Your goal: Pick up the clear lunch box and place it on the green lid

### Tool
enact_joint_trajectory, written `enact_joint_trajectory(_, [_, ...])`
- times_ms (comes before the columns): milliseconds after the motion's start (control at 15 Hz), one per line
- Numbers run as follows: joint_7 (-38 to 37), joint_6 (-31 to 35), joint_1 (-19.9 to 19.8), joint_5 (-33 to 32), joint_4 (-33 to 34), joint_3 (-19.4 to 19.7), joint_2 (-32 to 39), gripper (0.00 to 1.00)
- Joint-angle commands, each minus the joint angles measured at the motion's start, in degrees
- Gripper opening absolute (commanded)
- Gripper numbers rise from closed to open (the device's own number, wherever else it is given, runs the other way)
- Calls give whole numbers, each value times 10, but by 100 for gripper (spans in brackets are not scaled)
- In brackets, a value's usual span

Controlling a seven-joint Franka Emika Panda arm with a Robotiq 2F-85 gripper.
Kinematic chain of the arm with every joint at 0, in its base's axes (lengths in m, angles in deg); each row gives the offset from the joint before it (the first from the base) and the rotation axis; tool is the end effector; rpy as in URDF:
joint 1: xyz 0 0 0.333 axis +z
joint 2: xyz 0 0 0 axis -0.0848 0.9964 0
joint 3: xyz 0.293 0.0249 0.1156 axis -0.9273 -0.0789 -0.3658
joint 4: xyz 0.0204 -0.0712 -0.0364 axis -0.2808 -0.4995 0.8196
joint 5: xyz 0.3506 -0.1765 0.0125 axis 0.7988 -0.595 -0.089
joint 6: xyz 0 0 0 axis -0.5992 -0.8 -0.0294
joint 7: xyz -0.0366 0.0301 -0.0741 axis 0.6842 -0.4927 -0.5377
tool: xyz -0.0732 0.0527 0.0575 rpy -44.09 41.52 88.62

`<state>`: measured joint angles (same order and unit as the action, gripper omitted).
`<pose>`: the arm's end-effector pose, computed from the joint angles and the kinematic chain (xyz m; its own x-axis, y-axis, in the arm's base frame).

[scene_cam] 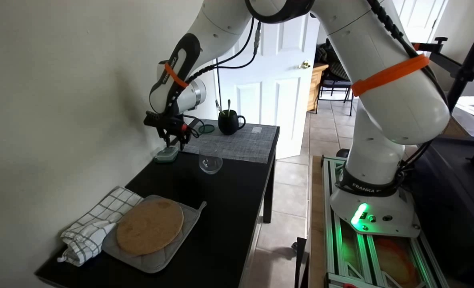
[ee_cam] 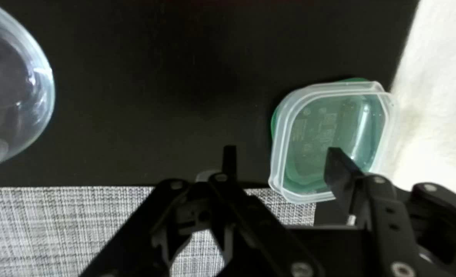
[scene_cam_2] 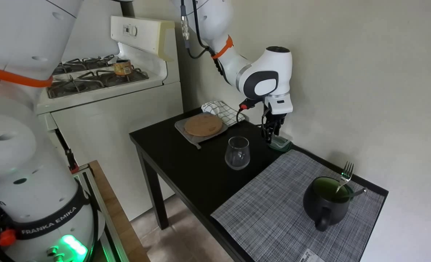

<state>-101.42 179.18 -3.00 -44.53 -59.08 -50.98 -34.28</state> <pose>0.6459 -0.0986 0.2119 0.1305 -0.9903 0.0480 -0.9739 -0.1371 -0.1809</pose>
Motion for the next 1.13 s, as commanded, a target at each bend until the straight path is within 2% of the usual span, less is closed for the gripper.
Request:
enact_joint_trajectory(0, [45,-42,-9,-29,-54,2,-88,93])
enact_joint_trajectory(67, [63,-51,-11,-37,-68,4,-111,99])
enact_joint_trajectory(133, [86,-65,-14,-48,-80,5,-134,100])
enact_joint_trajectory(400, [211,-49,-34,-104,-169,12,-241,100])
enact_joint_trajectory(600, [321,-8,-67,-75,-240,6,-321,100])
enact_joint_trajectory(933, [341,12,-103,-69,-316,12,-428,100])
enact_joint_trajectory(1000, [330,-7,-106,-80,-267,4,-376,100])
enact_joint_trajectory(1067, [333,-4,-113,-78,-280,2,-395,100])
